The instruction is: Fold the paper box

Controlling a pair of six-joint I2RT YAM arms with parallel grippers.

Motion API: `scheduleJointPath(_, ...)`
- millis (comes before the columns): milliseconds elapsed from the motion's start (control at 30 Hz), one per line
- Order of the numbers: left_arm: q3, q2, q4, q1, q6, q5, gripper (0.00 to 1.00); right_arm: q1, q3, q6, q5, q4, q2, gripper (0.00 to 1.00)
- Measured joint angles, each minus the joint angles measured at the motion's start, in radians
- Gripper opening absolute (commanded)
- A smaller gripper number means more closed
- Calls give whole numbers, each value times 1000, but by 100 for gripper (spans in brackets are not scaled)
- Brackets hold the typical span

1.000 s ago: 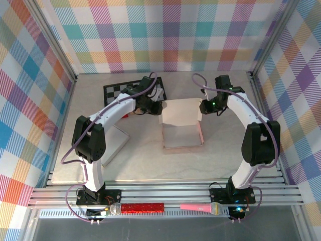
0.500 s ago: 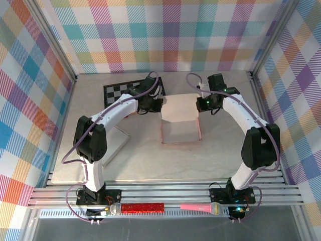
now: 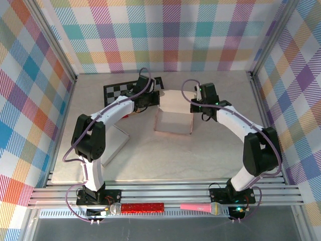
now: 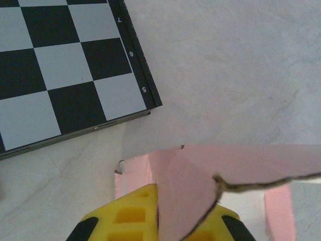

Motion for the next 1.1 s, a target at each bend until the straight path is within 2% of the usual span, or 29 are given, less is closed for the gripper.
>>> scheduleJointPath(433,-187,-53,195,1,-27,39,2,82,-169,46,146,180,-74,0)
scheduleJointPath(767,-304,-95,274,0,-57,61,3,154,-248,47,249,213,-95,0)
scheduleJointPath(867,-343,-117,303,-4,-68,65,3,166,-259,61,264,200,-101,9)
scheduleJointPath(1000,-389,-148,318,-18,-79,71,3,177,-246,118,257,123,-122,30)
scheduleJointPath(1100,-402,-157,320,-31,-82,72,3,182,-182,190,221,-2,-132,50)
